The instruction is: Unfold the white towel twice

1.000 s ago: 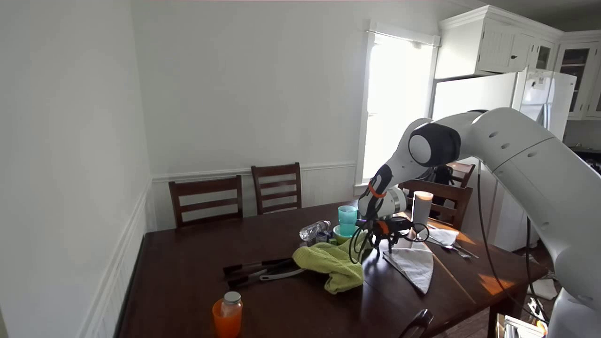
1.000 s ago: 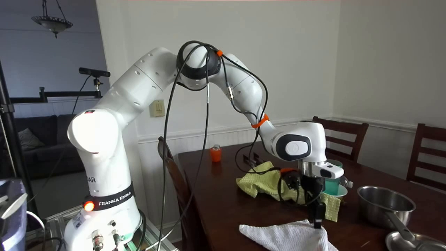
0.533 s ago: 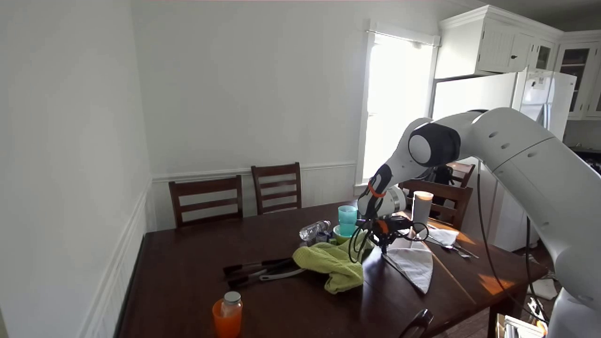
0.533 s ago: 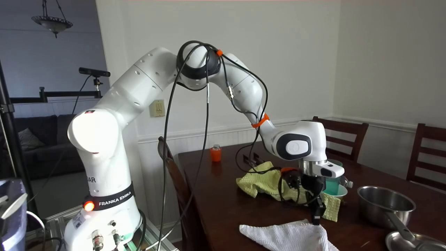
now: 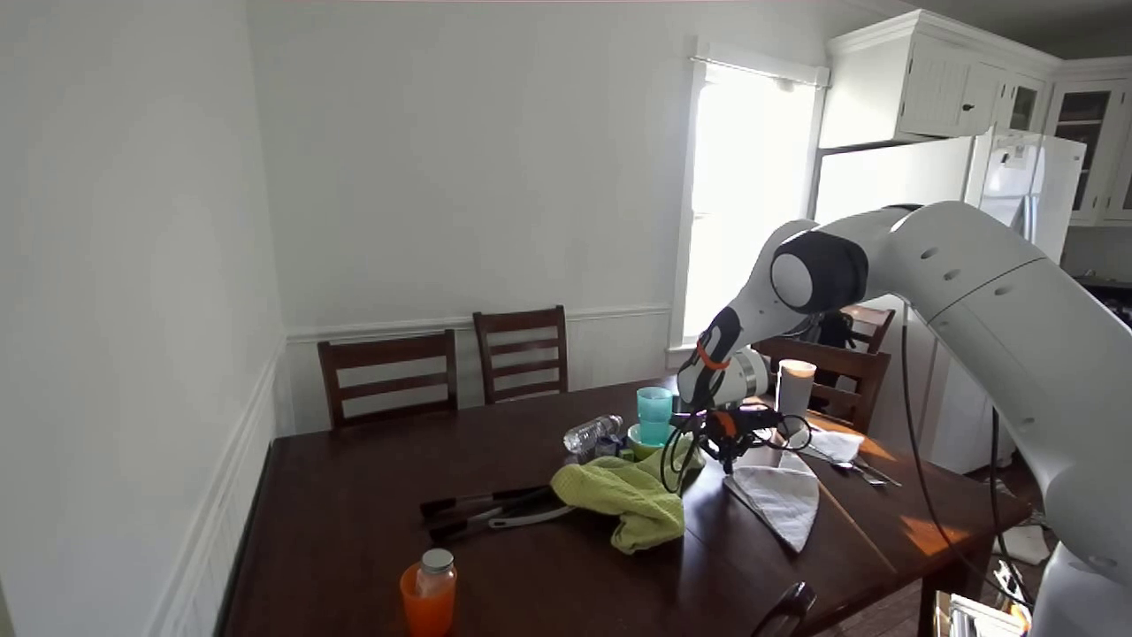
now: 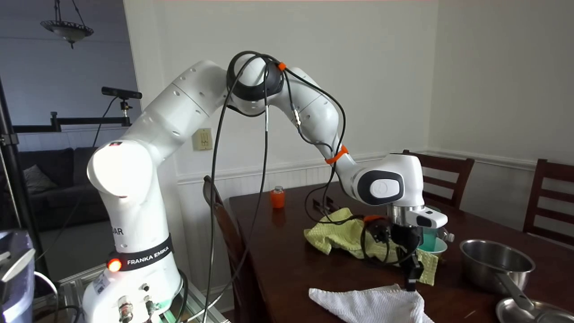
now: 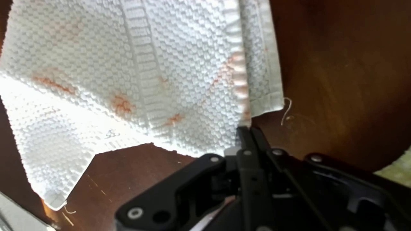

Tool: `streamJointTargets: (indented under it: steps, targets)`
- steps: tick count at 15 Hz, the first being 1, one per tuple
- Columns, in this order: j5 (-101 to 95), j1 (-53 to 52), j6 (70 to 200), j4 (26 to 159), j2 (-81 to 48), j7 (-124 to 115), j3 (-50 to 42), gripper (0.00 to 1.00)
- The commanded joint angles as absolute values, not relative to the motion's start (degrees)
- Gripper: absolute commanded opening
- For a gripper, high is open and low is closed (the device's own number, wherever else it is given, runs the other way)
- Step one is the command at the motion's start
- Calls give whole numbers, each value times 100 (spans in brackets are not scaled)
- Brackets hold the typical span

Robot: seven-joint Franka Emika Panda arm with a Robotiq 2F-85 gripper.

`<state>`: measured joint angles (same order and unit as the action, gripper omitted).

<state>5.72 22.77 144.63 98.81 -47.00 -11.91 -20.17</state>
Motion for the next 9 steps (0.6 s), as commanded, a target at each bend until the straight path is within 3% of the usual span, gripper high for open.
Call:
streamJointTargets:
  steps: [1,9]
  targets:
    - [462,2358,14169,10029,-4367,-887,-2004,1]
    - [-160,2211,13476,10699,-3498,-352,-2278,1]
